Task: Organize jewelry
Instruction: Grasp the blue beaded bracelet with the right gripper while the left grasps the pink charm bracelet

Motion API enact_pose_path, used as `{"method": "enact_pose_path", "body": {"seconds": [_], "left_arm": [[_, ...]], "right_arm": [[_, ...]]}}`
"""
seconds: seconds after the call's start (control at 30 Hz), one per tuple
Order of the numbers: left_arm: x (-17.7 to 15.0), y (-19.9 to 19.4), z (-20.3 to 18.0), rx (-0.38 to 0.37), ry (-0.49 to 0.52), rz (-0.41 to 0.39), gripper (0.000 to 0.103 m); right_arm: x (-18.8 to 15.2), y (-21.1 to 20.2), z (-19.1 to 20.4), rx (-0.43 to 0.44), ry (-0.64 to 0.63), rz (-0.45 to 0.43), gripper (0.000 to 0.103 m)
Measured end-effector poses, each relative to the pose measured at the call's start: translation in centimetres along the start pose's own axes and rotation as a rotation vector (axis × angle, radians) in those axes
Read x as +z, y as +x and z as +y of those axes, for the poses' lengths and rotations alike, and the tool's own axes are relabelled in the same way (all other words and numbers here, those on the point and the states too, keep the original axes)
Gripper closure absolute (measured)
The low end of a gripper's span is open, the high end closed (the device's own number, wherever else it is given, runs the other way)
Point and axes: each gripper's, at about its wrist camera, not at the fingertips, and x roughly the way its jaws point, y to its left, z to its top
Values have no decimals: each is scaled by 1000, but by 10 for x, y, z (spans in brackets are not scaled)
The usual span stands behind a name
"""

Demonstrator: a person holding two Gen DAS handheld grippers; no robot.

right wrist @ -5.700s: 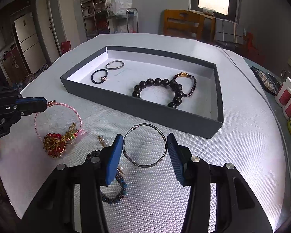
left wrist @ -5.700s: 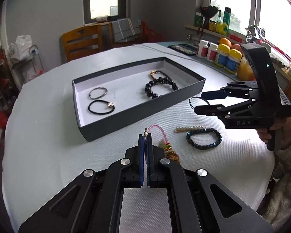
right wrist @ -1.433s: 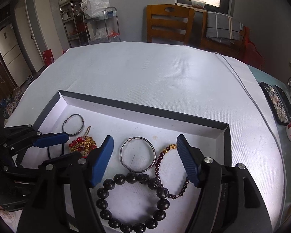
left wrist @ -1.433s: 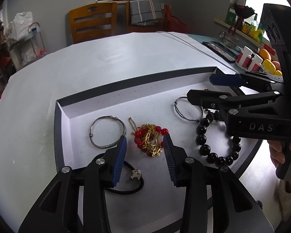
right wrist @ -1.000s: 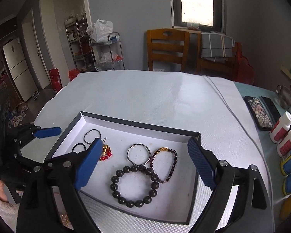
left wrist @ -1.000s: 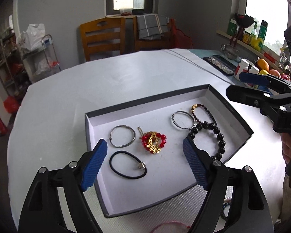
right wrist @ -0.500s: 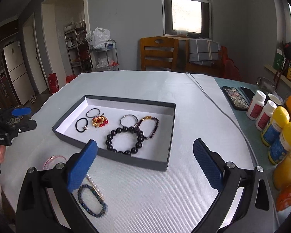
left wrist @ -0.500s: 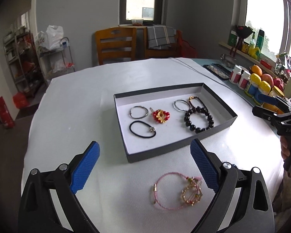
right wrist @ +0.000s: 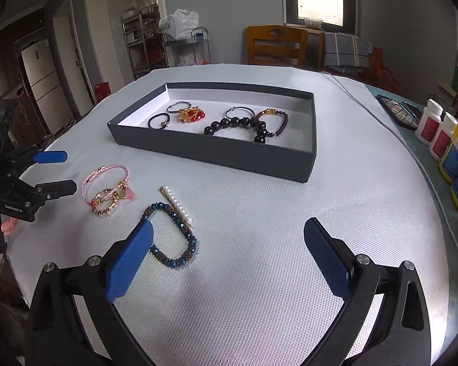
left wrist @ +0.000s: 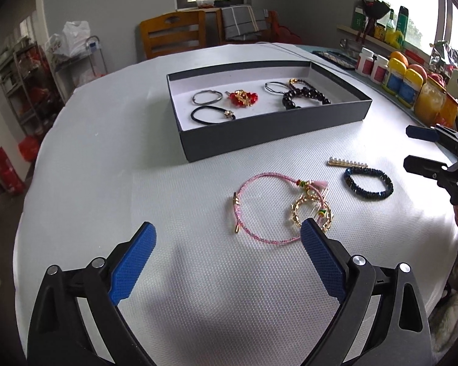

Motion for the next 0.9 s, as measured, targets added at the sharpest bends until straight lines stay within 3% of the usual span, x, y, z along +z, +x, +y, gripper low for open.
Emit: {"method": "enact_pose_path", "body": {"seconds": [0.17,0.5,0.9], "left_arm": [[-1,1,-5,-52,-2,-16,6],[7,15,0,12,-14,7,8],[13,16,3,8,-19,-2,16]], "right_arm": [[-7,0,14,38,-45,10,6],[-12,4,24,87,-63,39,6],[-11,6,26,105,-76,53,6]]}}
